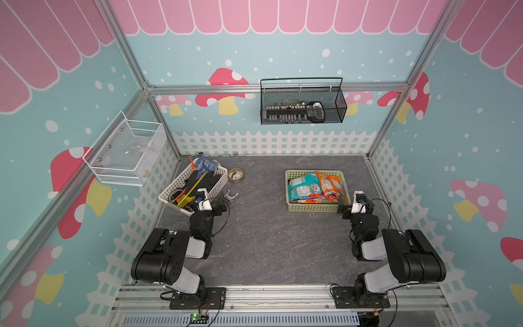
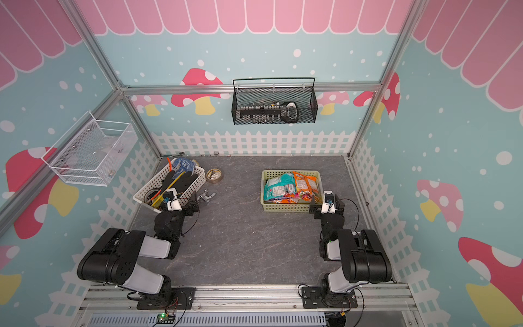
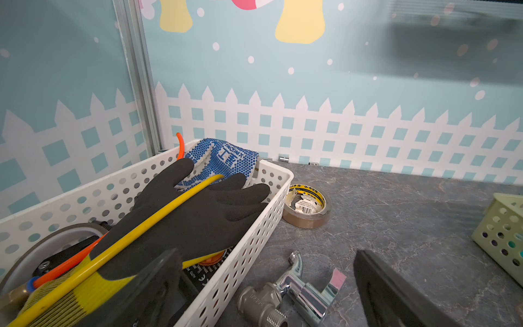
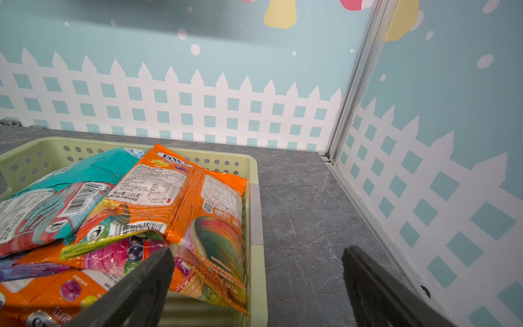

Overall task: Put the candies in the basket
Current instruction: Reset both arms

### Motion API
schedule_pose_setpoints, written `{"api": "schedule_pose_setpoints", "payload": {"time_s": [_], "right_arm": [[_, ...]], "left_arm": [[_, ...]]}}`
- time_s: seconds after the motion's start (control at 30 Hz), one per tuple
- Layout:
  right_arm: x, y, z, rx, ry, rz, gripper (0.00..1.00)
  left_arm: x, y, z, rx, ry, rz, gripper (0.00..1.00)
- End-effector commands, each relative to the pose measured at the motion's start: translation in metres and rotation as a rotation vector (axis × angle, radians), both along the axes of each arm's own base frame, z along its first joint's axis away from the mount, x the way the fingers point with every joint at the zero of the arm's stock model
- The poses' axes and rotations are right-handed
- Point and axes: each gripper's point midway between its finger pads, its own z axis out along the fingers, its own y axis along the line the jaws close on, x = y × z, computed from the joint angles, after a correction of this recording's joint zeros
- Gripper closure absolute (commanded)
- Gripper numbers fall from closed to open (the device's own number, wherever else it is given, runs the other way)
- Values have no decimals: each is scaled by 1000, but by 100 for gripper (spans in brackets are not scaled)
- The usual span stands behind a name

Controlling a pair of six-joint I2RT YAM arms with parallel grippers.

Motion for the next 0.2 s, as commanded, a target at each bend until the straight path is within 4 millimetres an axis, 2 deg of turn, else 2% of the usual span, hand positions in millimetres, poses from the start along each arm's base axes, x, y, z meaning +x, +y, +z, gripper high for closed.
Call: {"api": "schedule_pose_setpoints", "payload": {"time_s": [0.0, 0.17], "right_arm": [[-1, -2, 1, 9, -4, -10, 1], [-1, -2, 0, 10, -2, -10, 1]], "left_arm": [[3, 0, 0, -5, 6, -6, 1], [2, 0, 1, -5, 3, -7, 1]]}}
